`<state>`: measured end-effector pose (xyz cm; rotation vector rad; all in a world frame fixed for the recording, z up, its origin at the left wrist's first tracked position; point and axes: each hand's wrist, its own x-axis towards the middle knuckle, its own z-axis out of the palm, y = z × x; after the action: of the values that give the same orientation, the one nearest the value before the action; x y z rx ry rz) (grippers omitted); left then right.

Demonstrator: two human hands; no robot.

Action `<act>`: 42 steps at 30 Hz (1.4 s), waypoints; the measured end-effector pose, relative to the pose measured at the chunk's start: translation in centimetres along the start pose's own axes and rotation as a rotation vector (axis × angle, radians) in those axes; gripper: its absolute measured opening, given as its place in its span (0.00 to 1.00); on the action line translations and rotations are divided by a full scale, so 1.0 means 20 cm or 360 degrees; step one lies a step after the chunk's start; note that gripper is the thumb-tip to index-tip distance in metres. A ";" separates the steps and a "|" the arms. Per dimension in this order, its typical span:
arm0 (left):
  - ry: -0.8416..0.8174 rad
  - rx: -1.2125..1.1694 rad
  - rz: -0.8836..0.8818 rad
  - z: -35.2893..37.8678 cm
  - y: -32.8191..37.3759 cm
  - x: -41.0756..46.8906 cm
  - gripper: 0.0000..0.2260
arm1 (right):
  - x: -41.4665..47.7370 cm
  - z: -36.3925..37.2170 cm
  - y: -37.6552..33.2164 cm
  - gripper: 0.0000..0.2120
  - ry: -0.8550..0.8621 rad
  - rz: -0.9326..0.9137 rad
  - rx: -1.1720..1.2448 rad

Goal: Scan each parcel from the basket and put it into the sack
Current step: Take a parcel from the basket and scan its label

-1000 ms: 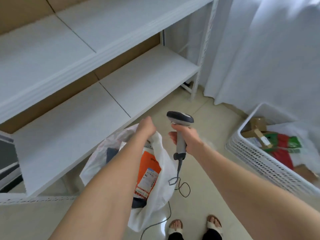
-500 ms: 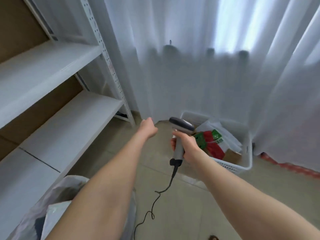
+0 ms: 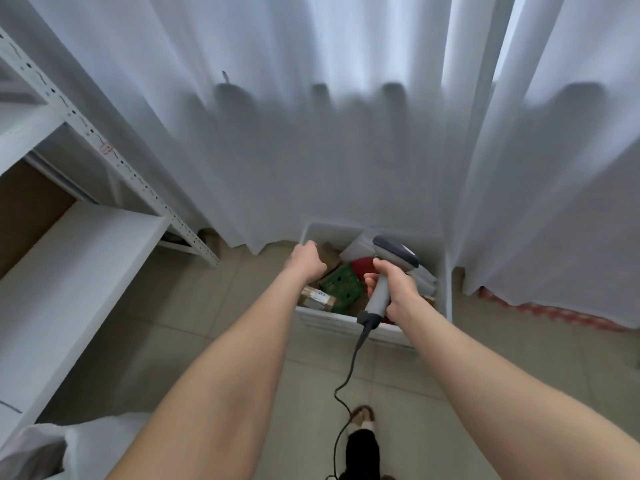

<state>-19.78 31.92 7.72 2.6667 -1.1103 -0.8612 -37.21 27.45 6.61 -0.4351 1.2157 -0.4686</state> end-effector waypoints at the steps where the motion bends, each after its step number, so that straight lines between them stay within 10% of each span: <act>1: -0.0026 0.0001 -0.0001 0.03 0.02 0.07 0.24 | 0.07 -0.01 -0.04 0.11 0.0023 0.0006 0.0007; 20: -0.0303 -0.0094 -0.0365 0.78 -0.10 1.58 0.23 | 1.82 0.25 -0.13 0.10 0.0087 0.0330 -0.0131; 42: 0.0279 -0.1728 -0.1374 1.47 -0.62 2.55 0.36 | 3.11 0.56 0.43 0.24 -0.0484 0.0437 -0.0509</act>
<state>0.52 8.67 -44.01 2.0506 0.5479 -0.8982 -8.42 0.44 -43.51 -0.5789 1.0347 0.0314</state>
